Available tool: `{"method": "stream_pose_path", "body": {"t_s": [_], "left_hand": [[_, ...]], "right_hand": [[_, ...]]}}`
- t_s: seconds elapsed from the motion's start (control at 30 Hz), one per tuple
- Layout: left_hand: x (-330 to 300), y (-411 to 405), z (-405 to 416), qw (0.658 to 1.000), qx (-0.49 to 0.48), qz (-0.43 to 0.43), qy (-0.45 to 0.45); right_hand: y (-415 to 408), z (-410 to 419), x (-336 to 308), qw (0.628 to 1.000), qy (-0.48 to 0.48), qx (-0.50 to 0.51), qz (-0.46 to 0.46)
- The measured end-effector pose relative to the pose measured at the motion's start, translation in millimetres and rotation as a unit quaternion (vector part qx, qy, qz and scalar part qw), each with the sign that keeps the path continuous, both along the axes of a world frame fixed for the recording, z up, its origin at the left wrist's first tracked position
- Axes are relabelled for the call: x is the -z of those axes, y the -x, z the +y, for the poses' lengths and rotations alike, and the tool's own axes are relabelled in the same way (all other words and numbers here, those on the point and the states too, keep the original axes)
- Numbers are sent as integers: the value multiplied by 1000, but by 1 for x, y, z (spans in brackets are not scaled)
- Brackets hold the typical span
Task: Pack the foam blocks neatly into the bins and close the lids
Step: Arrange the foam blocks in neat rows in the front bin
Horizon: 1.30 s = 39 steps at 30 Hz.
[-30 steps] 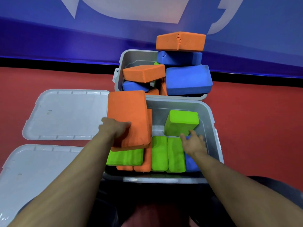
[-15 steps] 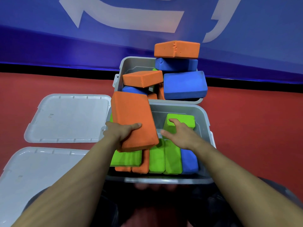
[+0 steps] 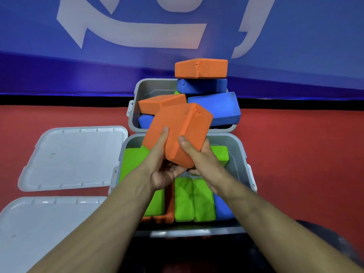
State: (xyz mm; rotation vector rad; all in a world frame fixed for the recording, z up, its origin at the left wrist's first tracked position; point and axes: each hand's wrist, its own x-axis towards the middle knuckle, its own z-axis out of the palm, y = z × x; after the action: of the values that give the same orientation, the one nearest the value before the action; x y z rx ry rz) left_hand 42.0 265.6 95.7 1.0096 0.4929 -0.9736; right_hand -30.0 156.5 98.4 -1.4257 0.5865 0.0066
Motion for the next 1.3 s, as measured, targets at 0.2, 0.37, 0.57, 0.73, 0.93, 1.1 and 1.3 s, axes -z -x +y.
{"method": "stream_pose_path", "body": {"t_s": [0.2, 0.37, 0.57, 0.73, 0.93, 1.1, 1.3], "left_hand": [[9, -2, -10, 994, 81, -20, -65], [14, -4, -6, 983, 130, -64, -117], [6, -9, 2, 968, 164, -109, -153], [2, -10, 5, 921, 173, -214, -275], [2, -16, 9, 833, 192, -342, -390], [3, -20, 13, 814, 214, -347, -412], [6, -25, 22, 805, 216, -346, -430]], "right_hand": [[-7, -12, 10, 998, 22, 44, -51], [-9, -17, 13, 997, 58, 37, -40], [-9, -15, 8, 988, 135, 70, -5], [-15, -18, 6, 987, 134, 86, -22], [-21, -38, -5, 957, 278, 87, 6], [-20, -49, 1, 932, 349, 40, 90], [-33, -45, 23, 925, 351, 14, 143]]}}
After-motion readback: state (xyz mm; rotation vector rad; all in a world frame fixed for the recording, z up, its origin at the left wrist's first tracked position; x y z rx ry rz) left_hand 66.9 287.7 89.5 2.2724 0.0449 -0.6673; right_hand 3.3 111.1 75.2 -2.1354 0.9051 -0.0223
